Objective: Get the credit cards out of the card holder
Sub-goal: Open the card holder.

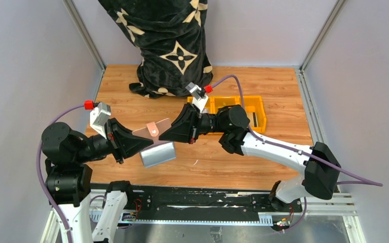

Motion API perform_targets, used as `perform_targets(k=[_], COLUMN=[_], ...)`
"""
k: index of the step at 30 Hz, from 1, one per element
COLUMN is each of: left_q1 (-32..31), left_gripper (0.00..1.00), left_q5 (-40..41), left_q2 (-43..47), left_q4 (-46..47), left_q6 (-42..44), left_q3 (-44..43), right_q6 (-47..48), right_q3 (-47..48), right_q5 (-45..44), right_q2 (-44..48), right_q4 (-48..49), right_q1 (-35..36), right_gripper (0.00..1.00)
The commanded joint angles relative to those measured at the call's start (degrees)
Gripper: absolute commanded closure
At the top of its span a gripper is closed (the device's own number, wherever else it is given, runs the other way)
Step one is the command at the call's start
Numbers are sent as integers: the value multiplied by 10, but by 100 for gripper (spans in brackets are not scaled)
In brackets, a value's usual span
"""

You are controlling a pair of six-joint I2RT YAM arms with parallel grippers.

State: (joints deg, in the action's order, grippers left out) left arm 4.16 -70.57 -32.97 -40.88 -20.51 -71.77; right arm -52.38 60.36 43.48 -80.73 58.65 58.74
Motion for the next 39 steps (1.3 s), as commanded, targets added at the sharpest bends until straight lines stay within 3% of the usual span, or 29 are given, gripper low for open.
perform_targets(k=[1, 3, 5, 9, 11, 16, 20, 27, 32, 36, 39], left_q1=[1, 1, 1, 1, 1, 1, 1, 1, 1, 1, 1], left_gripper=[100, 100, 100, 100, 100, 100, 100, 100, 100, 100, 100], left_q5=[-10, 0, 7, 30, 43, 67, 77, 77, 74, 70, 69], left_q2=[-14, -16, -18, -7, -1, -9, -9, -9, -6, -4, -3], left_q4=[-2, -1, 19, 180, 248, 263, 261, 258, 258, 255, 253], left_q6=[-20, -25, -49, -206, -273, -316, -331, -339, -345, -345, -343], left_q3=[-22, -24, -18, 33, 53, 47, 44, 39, 36, 36, 36], right_q6=[-32, -23, -18, -26, -35, -26, 22, 98, 126, 129, 131], right_q3=[19, 12, -2, -28, -47, -100, -113, -103, -87, -69, -59], right_q5=[21, 20, 21, 58, 73, 76, 72, 24, -28, -55, -68], right_q2=[-10, -5, 2, 6, 7, 34, 58, 81, 87, 84, 81], right_q4=[59, 52, 53, 83, 102, 127, 91, -15, -72, -89, -94], right_q1=[-6, -6, -6, -6, -5, -3, -2, -1, -2, -2, -2], right_gripper=[100, 84, 60, 39, 36, 32, 37, 67, 81, 87, 82])
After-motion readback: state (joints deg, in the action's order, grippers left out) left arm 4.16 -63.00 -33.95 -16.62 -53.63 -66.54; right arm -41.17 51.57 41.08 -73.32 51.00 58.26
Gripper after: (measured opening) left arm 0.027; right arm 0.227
